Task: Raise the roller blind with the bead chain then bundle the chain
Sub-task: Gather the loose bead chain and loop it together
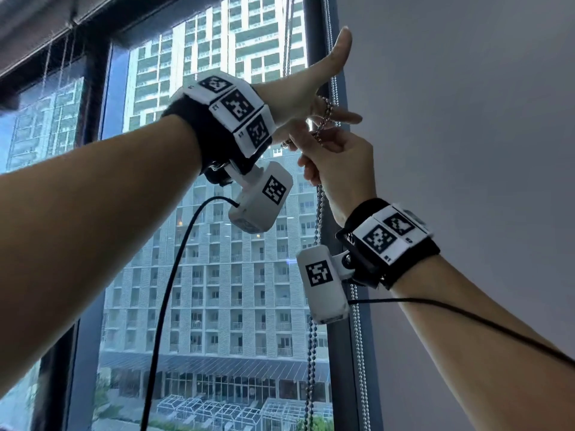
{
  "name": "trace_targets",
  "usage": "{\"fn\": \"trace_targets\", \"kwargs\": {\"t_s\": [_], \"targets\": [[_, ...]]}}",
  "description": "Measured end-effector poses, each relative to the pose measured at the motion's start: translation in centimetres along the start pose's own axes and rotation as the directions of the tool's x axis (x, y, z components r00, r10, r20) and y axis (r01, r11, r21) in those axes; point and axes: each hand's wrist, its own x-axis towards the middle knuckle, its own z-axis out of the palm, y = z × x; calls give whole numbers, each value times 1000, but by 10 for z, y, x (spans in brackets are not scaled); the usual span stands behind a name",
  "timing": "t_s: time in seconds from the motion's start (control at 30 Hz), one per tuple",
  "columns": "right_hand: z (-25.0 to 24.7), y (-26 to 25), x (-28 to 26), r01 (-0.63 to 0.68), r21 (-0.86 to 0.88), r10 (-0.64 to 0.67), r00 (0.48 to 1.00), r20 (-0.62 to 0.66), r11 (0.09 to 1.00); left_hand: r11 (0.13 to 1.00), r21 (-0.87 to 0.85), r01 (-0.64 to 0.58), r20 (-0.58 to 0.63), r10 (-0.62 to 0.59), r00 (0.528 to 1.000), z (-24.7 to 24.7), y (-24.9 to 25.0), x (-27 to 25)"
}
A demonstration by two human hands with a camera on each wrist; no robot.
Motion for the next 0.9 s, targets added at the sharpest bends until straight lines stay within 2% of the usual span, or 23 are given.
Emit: {"fn": "trace_targets", "kwargs": {"t_s": [0.17, 0.23, 0.4, 0.5, 0.63, 0.73, 0.9], "targets": [[-4, -6, 1, -28, 66, 24, 998, 54, 997, 1000, 3, 7, 49, -7, 999, -8, -5, 9], [-8, -8, 1, -58, 75, 51, 994, 96, 995, 1000, -4, 4, 29, -4, 1000, -10, -7, 9], [-11, -3, -1, -23, -42, 30, 982, 188, 999, 1000, -13, 11, 26, -10, 1000, -9, -11, 7], [-11, 2, 0, 48, -85, -33, 985, 170, 995, 1000, -3, -17, 45, 17, 999, -12, -13, 11], [-8, 2, 1, 105, -156, -94, 993, 77, 982, 1000, 19, -1, 41, 0, 999, -15, -15, 14], [-6, 2, 4, 106, -154, -102, 994, 33, 982, 1000, 2, 3, 45, -3, 999, -18, -14, 14], [-5, -2, 4, 43, -86, -37, 996, 76, 995, 1000, -27, 3, 35, -3, 999, -24, -15, 13]]}}
